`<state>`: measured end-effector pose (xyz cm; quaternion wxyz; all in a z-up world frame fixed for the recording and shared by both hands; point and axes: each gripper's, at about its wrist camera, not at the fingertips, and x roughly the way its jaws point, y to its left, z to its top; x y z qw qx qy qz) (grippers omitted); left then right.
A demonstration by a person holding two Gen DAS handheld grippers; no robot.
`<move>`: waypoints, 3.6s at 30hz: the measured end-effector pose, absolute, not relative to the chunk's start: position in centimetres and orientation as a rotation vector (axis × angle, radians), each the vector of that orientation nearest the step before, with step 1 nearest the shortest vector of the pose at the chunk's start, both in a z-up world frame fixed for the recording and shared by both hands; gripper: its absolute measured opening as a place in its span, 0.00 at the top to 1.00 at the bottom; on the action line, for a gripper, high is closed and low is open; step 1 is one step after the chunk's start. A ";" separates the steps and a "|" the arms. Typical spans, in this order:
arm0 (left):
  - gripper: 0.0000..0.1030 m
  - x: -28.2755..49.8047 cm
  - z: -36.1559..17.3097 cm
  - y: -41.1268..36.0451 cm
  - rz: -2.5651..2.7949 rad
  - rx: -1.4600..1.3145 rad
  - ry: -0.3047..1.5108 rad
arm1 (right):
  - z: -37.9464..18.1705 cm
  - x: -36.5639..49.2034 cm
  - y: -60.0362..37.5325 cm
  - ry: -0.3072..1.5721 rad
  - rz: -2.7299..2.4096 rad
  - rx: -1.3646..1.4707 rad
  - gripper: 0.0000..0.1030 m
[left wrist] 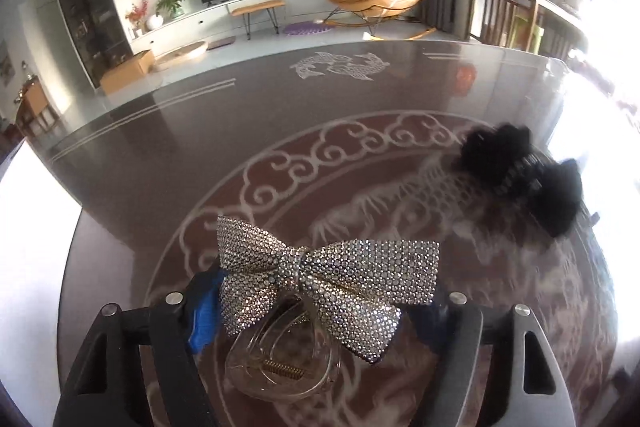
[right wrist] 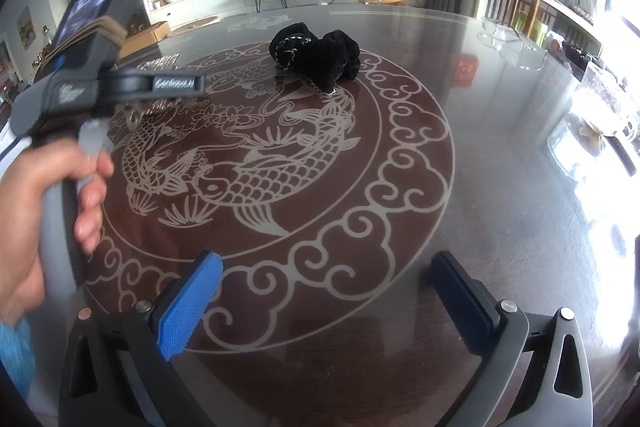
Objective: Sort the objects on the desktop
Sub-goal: 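Hold the rhinestone bow clip in the left gripper above the table, then hold the bow clip in the left gripper while the right grasps the black fuzzy item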
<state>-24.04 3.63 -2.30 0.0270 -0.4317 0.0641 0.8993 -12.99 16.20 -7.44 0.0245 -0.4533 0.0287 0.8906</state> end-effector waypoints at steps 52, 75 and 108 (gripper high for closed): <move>0.26 -16.3 -2.8 1.2 2.696 -1.332 0.109 | -7.5 -13.0 16.2 0.091 2.746 -1.399 0.00; 0.26 -16.2 -2.8 1.1 2.696 -1.332 0.109 | -7.5 -13.1 16.2 0.092 2.743 -1.399 0.00; 0.30 -9.5 -1.1 -3.4 2.609 -1.179 -0.087 | -5.9 -27.4 18.4 -0.059 3.034 -1.589 0.65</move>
